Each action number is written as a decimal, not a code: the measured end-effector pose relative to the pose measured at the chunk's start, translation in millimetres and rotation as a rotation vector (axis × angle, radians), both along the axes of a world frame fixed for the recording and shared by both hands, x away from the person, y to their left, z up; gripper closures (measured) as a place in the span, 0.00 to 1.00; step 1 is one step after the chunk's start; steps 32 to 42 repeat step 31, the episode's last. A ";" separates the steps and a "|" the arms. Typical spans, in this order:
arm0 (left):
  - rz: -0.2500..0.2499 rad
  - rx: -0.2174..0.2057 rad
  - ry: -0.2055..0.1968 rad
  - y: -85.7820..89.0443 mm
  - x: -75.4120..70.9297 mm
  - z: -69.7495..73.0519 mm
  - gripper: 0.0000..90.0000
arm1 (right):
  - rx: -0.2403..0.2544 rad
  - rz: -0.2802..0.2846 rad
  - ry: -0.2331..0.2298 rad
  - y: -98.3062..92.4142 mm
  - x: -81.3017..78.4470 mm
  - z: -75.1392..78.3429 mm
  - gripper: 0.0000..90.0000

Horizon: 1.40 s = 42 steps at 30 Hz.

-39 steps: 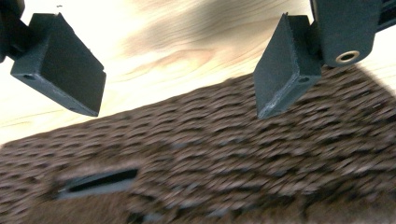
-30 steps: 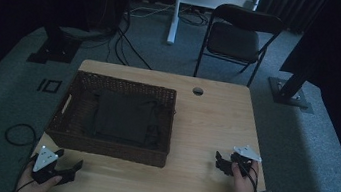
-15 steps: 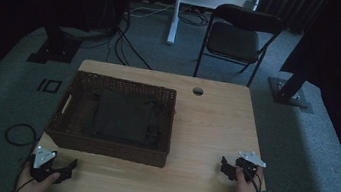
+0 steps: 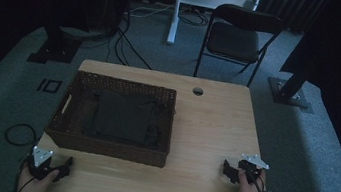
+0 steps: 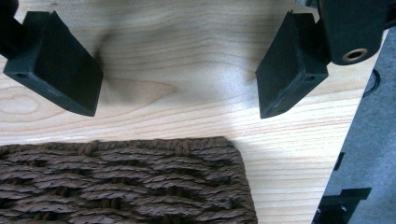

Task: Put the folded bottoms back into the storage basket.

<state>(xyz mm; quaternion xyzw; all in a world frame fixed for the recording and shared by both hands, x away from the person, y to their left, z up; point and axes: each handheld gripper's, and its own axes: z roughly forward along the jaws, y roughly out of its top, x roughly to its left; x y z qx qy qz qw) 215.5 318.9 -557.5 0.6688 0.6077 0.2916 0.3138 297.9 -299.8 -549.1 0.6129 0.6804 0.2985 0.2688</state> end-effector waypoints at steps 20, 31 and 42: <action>0.004 -0.001 0.001 -0.2 0.1 -0.4 0.15 | 0.010 0.071 0.023 0.0 -2.9 -4.2 0.12; -0.004 -0.001 0.003 -0.1 0.4 -0.6 0.13 | 0.011 0.070 0.023 0.1 -2.9 -4.2 0.12; -0.004 -0.001 0.003 -0.1 0.4 -0.6 0.13 | 0.011 0.070 0.023 0.1 -2.9 -4.2 0.12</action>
